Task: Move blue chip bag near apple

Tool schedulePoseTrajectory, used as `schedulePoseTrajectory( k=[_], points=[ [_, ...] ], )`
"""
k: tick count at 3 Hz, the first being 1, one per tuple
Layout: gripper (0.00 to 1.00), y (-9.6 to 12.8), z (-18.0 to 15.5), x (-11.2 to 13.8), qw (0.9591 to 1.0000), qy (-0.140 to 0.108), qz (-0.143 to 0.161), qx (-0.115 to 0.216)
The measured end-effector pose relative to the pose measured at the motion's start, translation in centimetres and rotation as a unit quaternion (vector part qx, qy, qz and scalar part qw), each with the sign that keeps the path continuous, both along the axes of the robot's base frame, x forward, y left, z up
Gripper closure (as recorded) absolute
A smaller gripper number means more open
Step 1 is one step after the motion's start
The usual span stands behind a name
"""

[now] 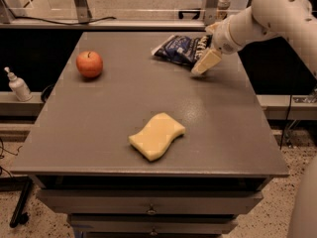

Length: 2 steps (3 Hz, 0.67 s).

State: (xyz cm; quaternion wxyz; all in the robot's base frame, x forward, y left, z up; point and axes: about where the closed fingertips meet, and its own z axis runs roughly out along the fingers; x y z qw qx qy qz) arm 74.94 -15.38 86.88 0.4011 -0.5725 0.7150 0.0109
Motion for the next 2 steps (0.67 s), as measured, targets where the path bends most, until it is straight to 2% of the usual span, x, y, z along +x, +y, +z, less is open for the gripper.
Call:
schedulePoseTrajectory(
  k=[1,2],
  points=[
    [0.39,-1.0,-0.9,1.1,0.9999,0.004,-0.010,-0.009],
    [0.62,-2.1,0.1,0.9,0.9996,0.003,-0.019,-0.021]
  ],
)
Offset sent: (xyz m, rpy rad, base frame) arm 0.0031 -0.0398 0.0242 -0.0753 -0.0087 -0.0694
